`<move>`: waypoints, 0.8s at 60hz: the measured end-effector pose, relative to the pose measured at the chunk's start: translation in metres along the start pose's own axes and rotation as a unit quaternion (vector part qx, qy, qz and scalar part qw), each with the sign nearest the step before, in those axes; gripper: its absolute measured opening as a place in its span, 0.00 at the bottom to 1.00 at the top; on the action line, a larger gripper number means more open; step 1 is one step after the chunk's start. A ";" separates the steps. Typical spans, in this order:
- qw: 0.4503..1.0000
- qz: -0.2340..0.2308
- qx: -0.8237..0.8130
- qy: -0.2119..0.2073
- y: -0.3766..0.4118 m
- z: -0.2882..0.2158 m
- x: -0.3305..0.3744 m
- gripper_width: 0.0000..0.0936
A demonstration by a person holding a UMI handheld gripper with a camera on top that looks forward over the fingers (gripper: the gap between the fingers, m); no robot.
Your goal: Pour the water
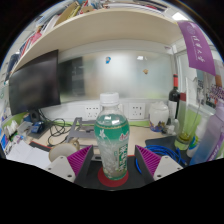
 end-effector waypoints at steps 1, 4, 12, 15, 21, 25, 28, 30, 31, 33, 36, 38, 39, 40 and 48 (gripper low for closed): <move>1.000 0.006 0.003 0.004 -0.001 0.002 0.003 0.91; 1.000 0.022 0.013 0.016 -0.004 0.006 0.016 0.92; 0.997 0.049 0.035 0.042 0.001 0.012 0.067 0.92; 0.996 0.057 0.036 0.058 0.006 0.010 0.087 0.91; 0.996 0.065 0.024 0.061 0.021 -0.010 0.122 0.92; 0.995 0.074 0.022 0.059 0.030 -0.026 0.143 0.92; 0.995 0.078 0.022 0.053 0.035 -0.039 0.155 0.92; 0.995 0.079 0.027 0.048 0.040 -0.047 0.163 0.92; 0.996 0.078 0.029 0.044 0.042 -0.051 0.167 0.92; 0.996 0.080 0.031 0.036 0.045 -0.059 0.173 0.92; 0.995 0.085 0.028 0.033 0.047 -0.068 0.180 0.92; 0.995 0.087 0.020 0.032 0.049 -0.070 0.183 0.92; 0.996 0.087 0.016 0.031 0.050 -0.072 0.186 0.92; 0.996 0.086 0.013 0.028 0.050 -0.074 0.187 0.92; 0.995 0.099 0.006 0.020 0.050 -0.084 0.191 0.92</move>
Point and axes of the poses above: the point between the fingertips, and its own axes, seen from behind it with the camera up: y to the left, z down, x backward, against the way the camera looks, the point moved 5 cm from there along x, backward, against the way the camera looks, and after that the axes turned 5 degrees about z, right-handed, at the moved point
